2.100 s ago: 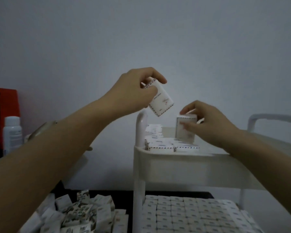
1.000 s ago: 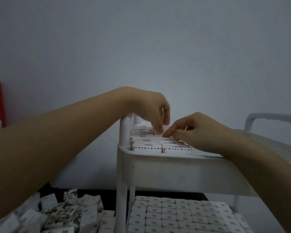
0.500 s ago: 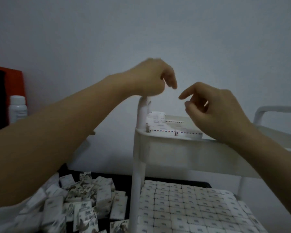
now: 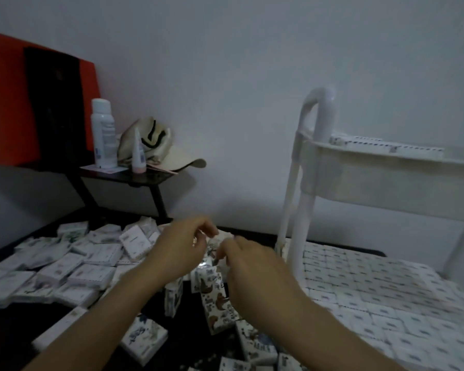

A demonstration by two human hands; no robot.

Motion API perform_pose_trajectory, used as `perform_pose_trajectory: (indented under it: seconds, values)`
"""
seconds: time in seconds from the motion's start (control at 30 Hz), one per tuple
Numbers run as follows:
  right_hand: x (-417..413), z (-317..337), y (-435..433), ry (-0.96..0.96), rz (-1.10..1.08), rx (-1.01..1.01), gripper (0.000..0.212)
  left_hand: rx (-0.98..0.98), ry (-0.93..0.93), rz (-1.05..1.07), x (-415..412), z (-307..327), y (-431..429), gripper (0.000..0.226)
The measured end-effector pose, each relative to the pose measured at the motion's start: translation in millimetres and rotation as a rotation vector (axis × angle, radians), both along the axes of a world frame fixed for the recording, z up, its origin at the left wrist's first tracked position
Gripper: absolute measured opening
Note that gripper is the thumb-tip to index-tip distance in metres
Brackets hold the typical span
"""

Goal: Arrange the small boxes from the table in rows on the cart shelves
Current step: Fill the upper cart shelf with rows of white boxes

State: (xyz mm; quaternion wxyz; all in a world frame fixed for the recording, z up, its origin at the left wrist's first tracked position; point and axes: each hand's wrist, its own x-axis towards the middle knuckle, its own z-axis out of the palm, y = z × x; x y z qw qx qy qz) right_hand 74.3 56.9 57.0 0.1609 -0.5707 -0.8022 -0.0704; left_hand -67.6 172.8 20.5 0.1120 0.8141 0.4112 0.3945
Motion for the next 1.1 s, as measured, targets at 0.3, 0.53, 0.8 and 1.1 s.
perform_pose_trajectory:
  seconds: [0.3,0.53,0.8,1.1]
  values:
    - [8,-79,107,-0.063,-0.667,-0.414,0.081,-0.077,0.379,-0.022,37,-37,67,0.049]
    - [15,-85,114,0.001,-0.670,-0.500,0.093,-0.127,0.481,-0.053,51,-55,90,0.074]
    - [11,-69,89,-0.125,-0.557,-0.274,0.057,-0.130,0.130,-0.092,30,-40,58,0.068]
    - [15,-28,28,0.404,-0.052,-0.025,0.048,-0.355,-0.307,-0.167,-32,5,-7,0.057]
